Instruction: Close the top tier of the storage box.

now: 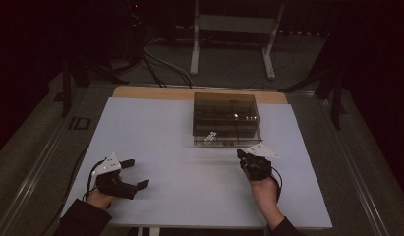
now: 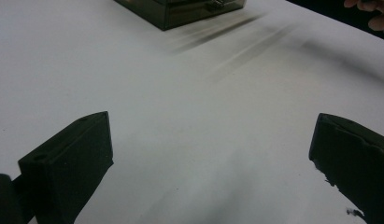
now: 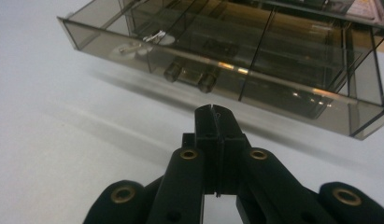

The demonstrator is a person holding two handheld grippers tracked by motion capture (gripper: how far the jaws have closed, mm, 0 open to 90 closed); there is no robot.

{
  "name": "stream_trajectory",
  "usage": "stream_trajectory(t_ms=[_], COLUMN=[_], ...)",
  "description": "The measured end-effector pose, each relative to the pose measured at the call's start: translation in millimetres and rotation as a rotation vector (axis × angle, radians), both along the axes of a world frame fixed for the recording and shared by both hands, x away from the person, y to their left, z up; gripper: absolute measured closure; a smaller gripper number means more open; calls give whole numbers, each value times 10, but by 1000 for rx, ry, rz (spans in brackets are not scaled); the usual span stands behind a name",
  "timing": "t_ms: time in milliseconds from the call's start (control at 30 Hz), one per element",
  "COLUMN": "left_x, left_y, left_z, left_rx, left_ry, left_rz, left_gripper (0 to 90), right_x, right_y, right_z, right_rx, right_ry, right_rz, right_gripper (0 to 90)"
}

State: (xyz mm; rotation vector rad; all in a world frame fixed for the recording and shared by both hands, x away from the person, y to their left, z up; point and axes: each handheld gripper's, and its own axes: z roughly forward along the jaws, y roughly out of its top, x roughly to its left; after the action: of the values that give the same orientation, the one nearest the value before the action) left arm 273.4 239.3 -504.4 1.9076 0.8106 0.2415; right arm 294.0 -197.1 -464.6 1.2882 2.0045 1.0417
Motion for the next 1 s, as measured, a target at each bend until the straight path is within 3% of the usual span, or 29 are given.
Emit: stream_trajectory(t_ms=[1000], left_x=[-6], left_y=[4], left_z=[3], left_rx=[5], left_ry=[-7], left_rz=[-2], left_gripper=[10], right_x=[239], right_y=[51], right_z=[-27], right_rx=[-30], right_ry=[3], right_rz=[-18], right_gripper=[899])
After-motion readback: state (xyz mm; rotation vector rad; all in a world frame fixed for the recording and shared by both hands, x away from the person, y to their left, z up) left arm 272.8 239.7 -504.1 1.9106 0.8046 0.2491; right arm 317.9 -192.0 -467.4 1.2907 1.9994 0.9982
